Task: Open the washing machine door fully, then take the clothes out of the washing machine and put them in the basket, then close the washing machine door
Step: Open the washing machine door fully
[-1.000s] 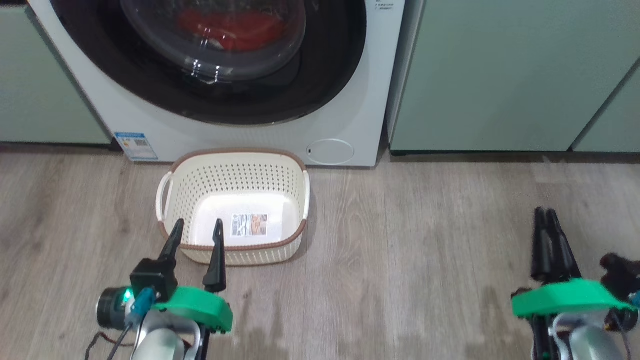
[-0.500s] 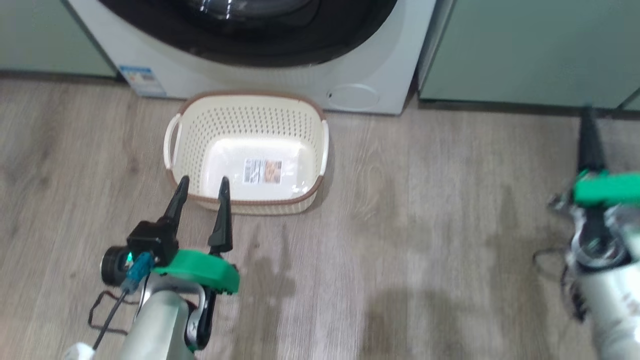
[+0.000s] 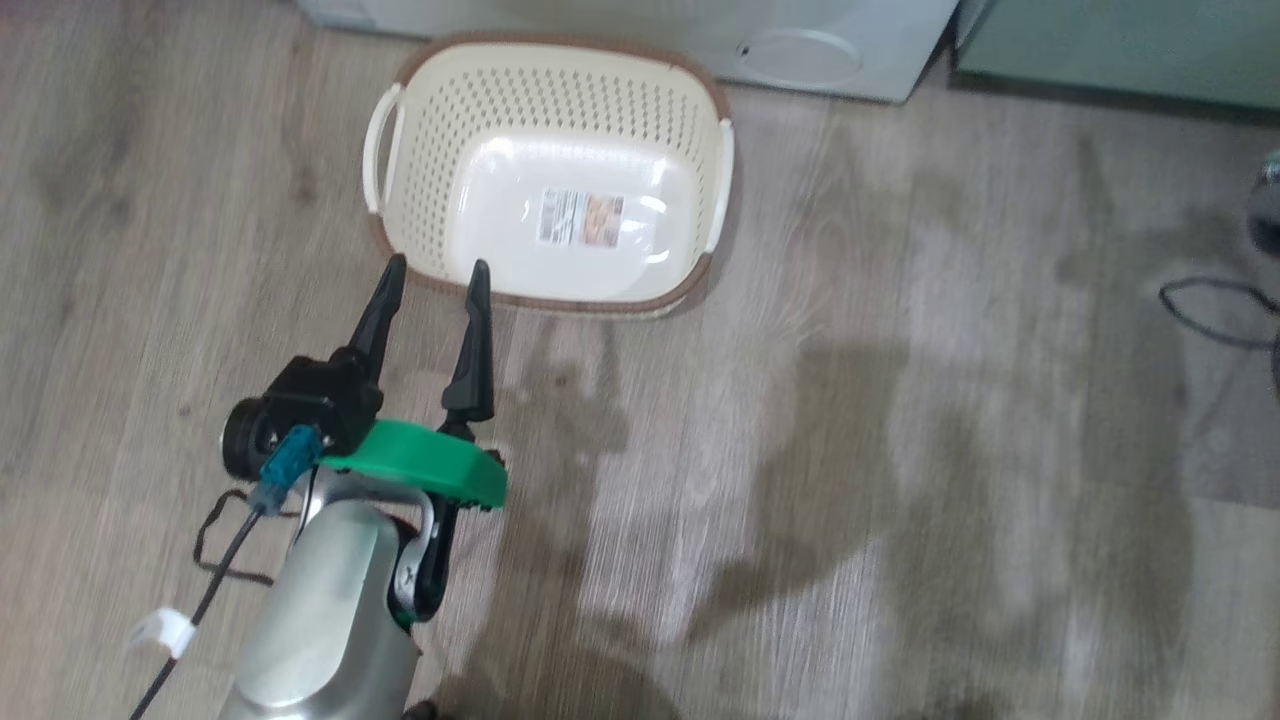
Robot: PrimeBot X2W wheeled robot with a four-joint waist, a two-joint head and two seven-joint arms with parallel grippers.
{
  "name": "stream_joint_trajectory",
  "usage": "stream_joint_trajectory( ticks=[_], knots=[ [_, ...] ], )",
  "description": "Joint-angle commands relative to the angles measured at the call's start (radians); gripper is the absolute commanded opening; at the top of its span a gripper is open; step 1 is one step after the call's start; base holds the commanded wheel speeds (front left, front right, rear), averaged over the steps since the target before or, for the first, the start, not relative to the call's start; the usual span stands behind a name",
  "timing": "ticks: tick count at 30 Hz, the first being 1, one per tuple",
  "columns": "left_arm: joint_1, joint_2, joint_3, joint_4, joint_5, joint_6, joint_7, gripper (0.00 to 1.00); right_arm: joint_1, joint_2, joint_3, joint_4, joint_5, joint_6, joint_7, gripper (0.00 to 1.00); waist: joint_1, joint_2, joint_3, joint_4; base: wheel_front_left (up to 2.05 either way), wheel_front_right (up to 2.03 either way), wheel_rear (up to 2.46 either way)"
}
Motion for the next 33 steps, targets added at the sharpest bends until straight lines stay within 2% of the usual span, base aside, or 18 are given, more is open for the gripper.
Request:
stream_joint_trajectory(
  ticks=[1,7,15,25,33],
  knots=[
    [-0.028,0.012,0.023,-0.035,-0.006,0.009,-0.007,1.00,-0.030,-0.017,0.002,-0.021,0.009,-0.001,0.023,0.00,-0.0001,0.0000,0.043,0.024,0.00,0.00,0.00],
    [-0.066,0.012,-0.009,-0.047,-0.029,0.018,-0.007,1.00,-0.180,-0.017,0.007,0.042,0.013,-0.001,0.151,0.00,-0.0001,0.0000,0.107,0.049,0.00,0.00,0.00],
    [-0.093,0.012,-0.043,-0.072,-0.055,0.036,-0.007,1.00,-0.345,-0.008,0.027,0.110,-0.005,-0.001,0.262,0.00,-0.0001,0.0000,0.174,0.083,0.00,0.00,0.00],
    [-0.123,0.012,-0.061,-0.093,-0.069,0.048,-0.007,1.00,-0.504,0.013,0.053,0.181,-0.026,-0.001,0.361,0.00,-0.0001,0.0000,0.241,0.104,0.00,0.00,0.00],
    [-0.140,0.012,-0.076,-0.103,-0.083,0.055,-0.007,1.00,-0.579,0.038,0.078,0.210,-0.056,-0.001,0.385,0.00,-0.0001,0.0000,0.267,0.121,0.00,0.00,0.00]
  ],
)
